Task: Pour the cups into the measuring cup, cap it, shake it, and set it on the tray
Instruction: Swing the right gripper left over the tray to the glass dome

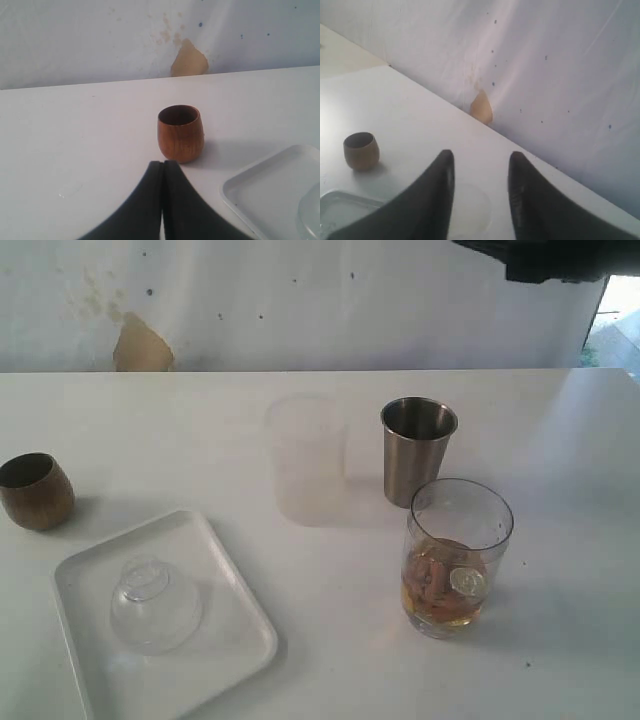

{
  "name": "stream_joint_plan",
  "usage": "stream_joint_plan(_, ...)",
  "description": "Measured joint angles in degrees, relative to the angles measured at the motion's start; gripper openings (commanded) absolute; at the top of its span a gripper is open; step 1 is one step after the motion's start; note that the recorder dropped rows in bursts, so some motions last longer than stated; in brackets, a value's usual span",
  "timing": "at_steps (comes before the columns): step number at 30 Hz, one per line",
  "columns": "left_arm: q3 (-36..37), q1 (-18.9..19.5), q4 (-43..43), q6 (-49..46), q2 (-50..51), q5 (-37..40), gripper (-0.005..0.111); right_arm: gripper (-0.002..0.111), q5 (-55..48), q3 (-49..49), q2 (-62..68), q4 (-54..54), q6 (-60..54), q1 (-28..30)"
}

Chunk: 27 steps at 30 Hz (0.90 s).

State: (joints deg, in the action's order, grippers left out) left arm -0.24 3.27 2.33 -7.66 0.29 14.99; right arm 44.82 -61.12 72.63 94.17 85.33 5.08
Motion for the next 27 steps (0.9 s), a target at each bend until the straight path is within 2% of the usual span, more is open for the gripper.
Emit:
stream_joint_plan(5, 0.0, 0.0, 0.0, 0.0, 0.0, 0.0, 0.0, 0.026, 8.18, 0.0, -2.92, 4.03, 6.35, 0.0)
stream_joint_plan(11, 0.0, 0.0, 0.0, 0.0, 0.0, 0.0, 0.0, 0.026, 11.38, 0.0, -6.45, 4.03, 8.13, 0.0)
stream_joint_plan(14, 0.0, 0.0, 0.0, 0.0, 0.0, 0.0, 0.0, 0.021, 14.69, 0.0, -6.74, 4.07, 16.2, -0.15)
stream_joint_plan(15, 0.0, 0.0, 0.0, 0.0, 0.0, 0.0, 0.0, 0.018, 14.92, 0.0, -6.74, 4.07, 19.49, -0.9)
stream_joint_plan(18, 0.0, 0.0, 0.0, 0.0, 0.0, 0.0, 0.0, 0.017, 14.92, -0.1, -6.74, 5.52, 23.05, -4.34)
stream_joint_plan(20, 0.0, 0.0, 0.0, 0.0, 0.0, 0.0, 0.0, 0.023, 14.66, -0.48, -6.74, 5.66, 23.56, -7.23)
stream_joint_plan(24, 0.0, 0.0, 0.0, 0.0, 0.0, 0.0, 0.0, 0.042, 12.6, -0.59, -6.74, 5.78, 22.36, -13.7)
stream_joint_plan(27, 0.0, 0.0, 0.0, 0.0, 0.0, 0.0, 0.0, 0.044, 7.11, -0.59, -6.74, 5.91, 18.55, -20.07)
